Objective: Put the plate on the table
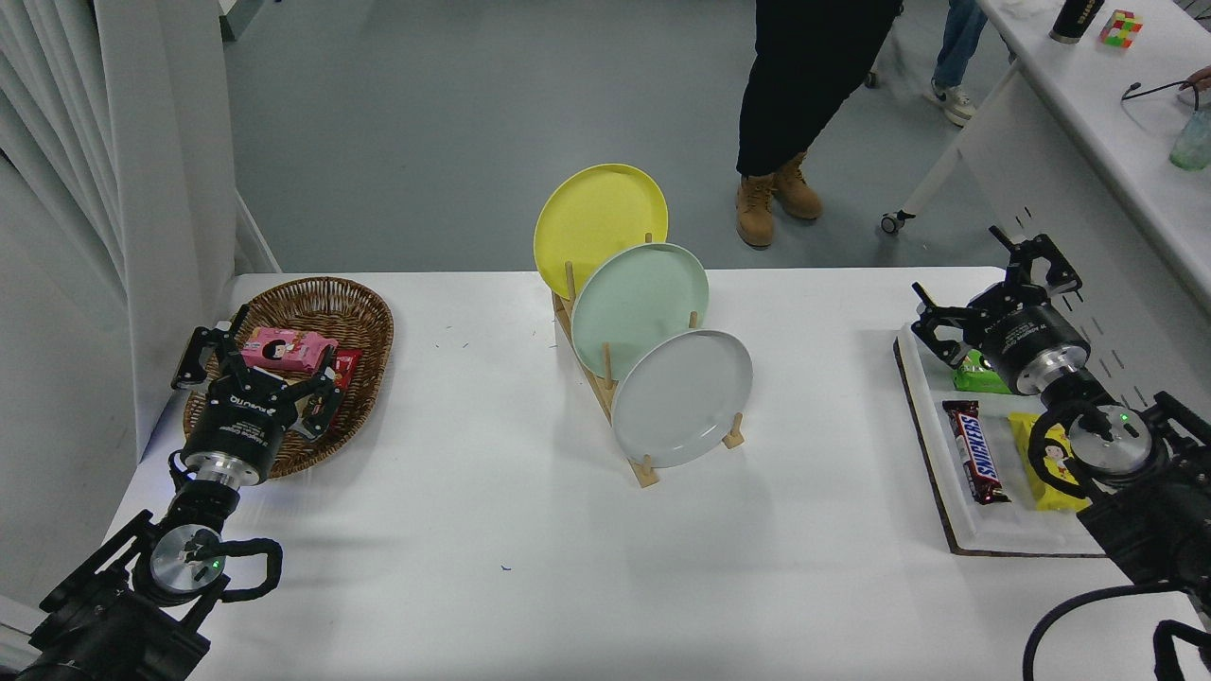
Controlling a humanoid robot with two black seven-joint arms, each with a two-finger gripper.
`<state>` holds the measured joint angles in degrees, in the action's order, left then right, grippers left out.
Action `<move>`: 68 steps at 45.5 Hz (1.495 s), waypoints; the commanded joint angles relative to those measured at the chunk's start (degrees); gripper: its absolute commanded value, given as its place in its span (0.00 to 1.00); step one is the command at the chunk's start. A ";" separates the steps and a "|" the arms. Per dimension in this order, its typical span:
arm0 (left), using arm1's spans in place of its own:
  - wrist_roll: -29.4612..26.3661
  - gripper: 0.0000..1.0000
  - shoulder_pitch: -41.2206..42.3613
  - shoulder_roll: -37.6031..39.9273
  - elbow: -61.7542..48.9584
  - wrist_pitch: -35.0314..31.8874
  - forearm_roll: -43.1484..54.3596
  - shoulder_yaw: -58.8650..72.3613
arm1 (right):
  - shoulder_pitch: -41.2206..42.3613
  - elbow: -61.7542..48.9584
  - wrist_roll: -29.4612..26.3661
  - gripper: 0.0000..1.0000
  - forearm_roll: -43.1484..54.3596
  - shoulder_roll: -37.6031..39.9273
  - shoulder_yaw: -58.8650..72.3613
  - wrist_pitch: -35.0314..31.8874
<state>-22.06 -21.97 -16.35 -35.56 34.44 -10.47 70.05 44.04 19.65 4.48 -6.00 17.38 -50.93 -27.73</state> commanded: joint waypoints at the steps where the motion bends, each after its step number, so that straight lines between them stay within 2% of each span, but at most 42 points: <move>1: 0.00 0.98 0.00 0.00 -0.03 0.01 0.01 0.00 | -0.01 0.03 0.00 0.99 -0.06 -0.33 0.66 -0.13; 54: 0.00 0.98 0.00 0.00 -0.03 0.01 0.01 0.00 | -0.36 1.44 0.09 0.99 0.11 0.11 5.14 -0.31; 68: 0.00 0.98 0.00 0.00 0.06 0.01 0.01 0.00 | -1.85 14.79 0.09 0.99 -1.29 6.61 16.74 0.13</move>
<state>-22.06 -21.97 -16.35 -35.57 34.46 -10.46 70.05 43.46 26.11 4.59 -6.57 20.18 -40.37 -27.91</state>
